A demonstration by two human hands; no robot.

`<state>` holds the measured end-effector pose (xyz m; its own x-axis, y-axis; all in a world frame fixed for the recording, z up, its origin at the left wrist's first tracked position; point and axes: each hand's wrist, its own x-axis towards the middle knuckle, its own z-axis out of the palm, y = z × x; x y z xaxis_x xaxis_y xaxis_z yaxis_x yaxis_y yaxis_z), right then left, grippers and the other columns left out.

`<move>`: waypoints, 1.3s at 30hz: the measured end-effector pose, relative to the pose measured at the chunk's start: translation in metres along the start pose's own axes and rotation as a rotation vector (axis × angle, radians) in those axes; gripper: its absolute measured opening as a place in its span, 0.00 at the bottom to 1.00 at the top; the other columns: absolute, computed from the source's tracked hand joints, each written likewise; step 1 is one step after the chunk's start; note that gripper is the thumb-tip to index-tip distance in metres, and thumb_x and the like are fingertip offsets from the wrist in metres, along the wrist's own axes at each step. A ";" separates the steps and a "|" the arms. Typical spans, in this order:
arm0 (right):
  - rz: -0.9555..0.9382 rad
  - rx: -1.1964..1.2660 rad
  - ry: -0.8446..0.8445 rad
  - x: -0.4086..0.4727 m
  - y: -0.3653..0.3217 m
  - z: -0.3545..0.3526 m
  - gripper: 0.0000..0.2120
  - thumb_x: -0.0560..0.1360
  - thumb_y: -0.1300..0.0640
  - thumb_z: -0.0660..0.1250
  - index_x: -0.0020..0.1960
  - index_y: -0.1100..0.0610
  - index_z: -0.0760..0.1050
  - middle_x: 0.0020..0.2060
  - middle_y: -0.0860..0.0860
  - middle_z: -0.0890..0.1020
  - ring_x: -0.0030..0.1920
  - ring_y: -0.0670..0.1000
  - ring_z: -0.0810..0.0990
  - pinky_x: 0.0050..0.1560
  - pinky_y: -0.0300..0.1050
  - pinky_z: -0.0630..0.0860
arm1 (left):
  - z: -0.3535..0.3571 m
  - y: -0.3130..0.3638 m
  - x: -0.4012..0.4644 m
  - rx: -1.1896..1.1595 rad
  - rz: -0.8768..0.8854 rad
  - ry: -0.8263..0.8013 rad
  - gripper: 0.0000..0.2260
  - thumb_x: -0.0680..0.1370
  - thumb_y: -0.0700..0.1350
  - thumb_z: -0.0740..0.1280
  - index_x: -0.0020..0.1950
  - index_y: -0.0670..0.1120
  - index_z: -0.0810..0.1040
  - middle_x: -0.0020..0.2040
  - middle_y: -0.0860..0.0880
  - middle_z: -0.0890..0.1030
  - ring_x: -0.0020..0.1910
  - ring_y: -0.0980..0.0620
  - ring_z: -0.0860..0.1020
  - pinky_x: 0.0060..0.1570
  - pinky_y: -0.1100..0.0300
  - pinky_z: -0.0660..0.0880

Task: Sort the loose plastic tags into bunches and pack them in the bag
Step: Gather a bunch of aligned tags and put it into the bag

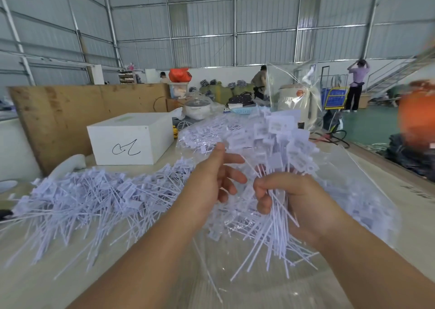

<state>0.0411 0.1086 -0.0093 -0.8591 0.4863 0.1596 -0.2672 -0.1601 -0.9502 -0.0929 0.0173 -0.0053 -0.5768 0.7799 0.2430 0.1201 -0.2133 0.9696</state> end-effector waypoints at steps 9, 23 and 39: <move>0.134 0.173 -0.221 -0.003 -0.005 -0.004 0.05 0.58 0.68 0.66 0.27 0.61 0.72 0.25 0.54 0.71 0.24 0.49 0.66 0.27 0.41 0.66 | 0.001 -0.006 0.005 0.108 -0.106 -0.011 0.10 0.81 0.41 0.61 0.55 0.42 0.80 0.40 0.47 0.84 0.33 0.52 0.78 0.27 0.63 0.71; -0.024 -0.106 0.044 0.001 -0.008 -0.009 0.09 0.59 0.62 0.72 0.30 0.64 0.72 0.24 0.57 0.69 0.24 0.52 0.67 0.29 0.43 0.66 | 0.000 -0.008 0.002 0.231 0.214 0.032 0.14 0.79 0.33 0.63 0.42 0.50 0.81 0.31 0.51 0.82 0.30 0.56 0.77 0.28 0.64 0.72; -0.289 -0.087 0.166 0.002 -0.006 -0.010 0.07 0.60 0.59 0.76 0.34 0.56 0.80 0.26 0.54 0.78 0.25 0.51 0.76 0.28 0.44 0.73 | 0.019 -0.013 -0.020 0.382 0.105 -0.354 0.14 0.67 0.63 0.67 0.49 0.58 0.77 0.45 0.51 0.82 0.44 0.53 0.80 0.46 0.53 0.76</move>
<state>0.0451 0.1189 -0.0058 -0.6688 0.6350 0.3866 -0.4449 0.0748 -0.8925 -0.0676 0.0160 -0.0217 -0.2461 0.9308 0.2704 0.4862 -0.1228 0.8652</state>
